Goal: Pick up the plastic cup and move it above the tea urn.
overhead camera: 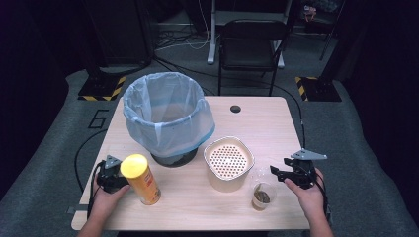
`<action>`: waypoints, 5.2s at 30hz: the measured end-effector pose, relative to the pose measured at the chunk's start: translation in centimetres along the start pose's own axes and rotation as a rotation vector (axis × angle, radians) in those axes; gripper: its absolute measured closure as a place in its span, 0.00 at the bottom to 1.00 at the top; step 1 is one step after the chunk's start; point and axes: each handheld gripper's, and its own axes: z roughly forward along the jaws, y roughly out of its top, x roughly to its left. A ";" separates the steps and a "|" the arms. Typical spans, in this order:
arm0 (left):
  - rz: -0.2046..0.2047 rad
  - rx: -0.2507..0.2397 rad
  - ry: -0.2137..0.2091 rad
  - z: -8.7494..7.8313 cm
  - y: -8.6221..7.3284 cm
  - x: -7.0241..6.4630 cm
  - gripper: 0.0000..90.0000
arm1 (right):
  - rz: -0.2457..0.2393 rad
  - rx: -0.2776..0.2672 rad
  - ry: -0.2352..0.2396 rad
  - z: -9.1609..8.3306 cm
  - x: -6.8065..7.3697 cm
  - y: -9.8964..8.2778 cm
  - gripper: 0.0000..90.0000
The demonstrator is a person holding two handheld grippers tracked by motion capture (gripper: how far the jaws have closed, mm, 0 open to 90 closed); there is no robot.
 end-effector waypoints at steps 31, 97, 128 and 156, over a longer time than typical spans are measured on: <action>0.000 -0.004 0.005 0.0 0.0 0.0 0.12 | -0.114 -0.022 0.129 -2.7 7.3 -0.4 0.20; 0.001 -0.003 0.005 0.0 0.0 0.0 0.12 | -0.188 0.061 0.115 -0.5 6.9 -4.6 0.34; 0.000 -0.003 0.003 0.0 0.0 0.0 0.12 | -0.241 0.058 0.067 -1.0 4.1 -0.8 0.37; -0.002 0.001 0.006 0.0 0.0 0.0 0.12 | -0.357 -0.020 0.100 1.5 1.6 8.9 0.38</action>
